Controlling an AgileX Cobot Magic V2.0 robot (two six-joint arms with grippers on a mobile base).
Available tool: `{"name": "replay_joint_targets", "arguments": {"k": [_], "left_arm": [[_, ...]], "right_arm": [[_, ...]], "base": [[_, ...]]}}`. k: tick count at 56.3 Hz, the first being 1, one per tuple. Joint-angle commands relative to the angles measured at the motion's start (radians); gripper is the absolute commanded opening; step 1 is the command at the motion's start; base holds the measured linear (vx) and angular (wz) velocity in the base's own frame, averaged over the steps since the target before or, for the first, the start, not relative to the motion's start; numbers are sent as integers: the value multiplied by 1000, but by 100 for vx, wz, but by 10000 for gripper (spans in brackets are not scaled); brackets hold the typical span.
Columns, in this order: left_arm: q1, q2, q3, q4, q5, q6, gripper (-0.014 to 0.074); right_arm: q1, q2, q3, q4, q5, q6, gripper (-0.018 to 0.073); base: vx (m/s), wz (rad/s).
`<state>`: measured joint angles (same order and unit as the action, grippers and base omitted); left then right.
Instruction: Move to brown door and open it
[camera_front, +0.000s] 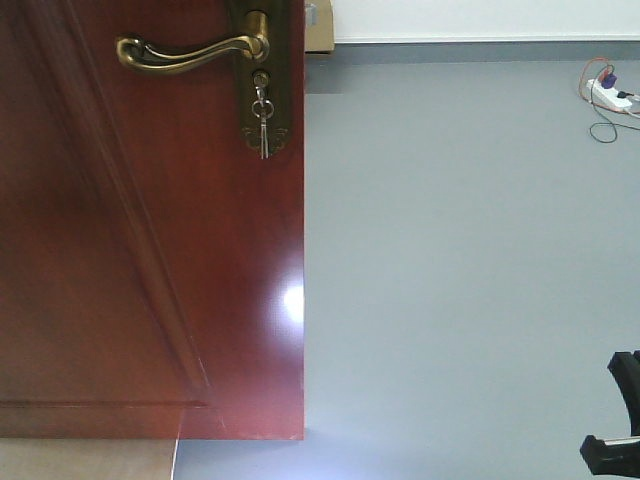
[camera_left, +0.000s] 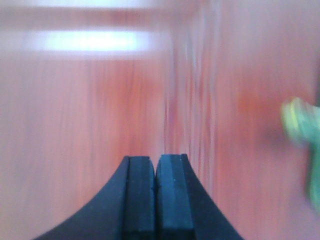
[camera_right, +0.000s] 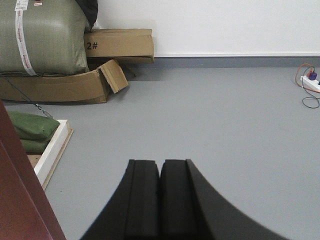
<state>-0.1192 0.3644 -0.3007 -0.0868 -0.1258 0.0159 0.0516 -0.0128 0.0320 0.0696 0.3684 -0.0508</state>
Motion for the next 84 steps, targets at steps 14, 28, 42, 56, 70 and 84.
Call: {"name": "replay_joint_targets", "arguments": {"k": [14, 28, 42, 56, 70, 84], "left_arm": [[85, -323, 240, -3, 3, -2, 136], [122, -391, 310, -2, 48, 12, 136], [122, -391, 310, -3, 72, 24, 136], [122, -391, 310, -3, 74, 22, 136], [122, -391, 310, -3, 74, 22, 136], [122, -391, 310, -3, 74, 22, 136]], "right_arm": [[2, -6, 4, -3, -78, -6, 0], [2, -6, 4, -3, -78, -6, 0], [2, -6, 4, -3, -78, -6, 0], [2, -6, 4, -3, -78, -6, 0], [2, -6, 4, -3, -78, -6, 0], [2, -6, 4, -3, -78, -6, 0]], "base": [[0, 0], [0, 0], [0, 0], [0, 0], [0, 0], [0, 0]]}}
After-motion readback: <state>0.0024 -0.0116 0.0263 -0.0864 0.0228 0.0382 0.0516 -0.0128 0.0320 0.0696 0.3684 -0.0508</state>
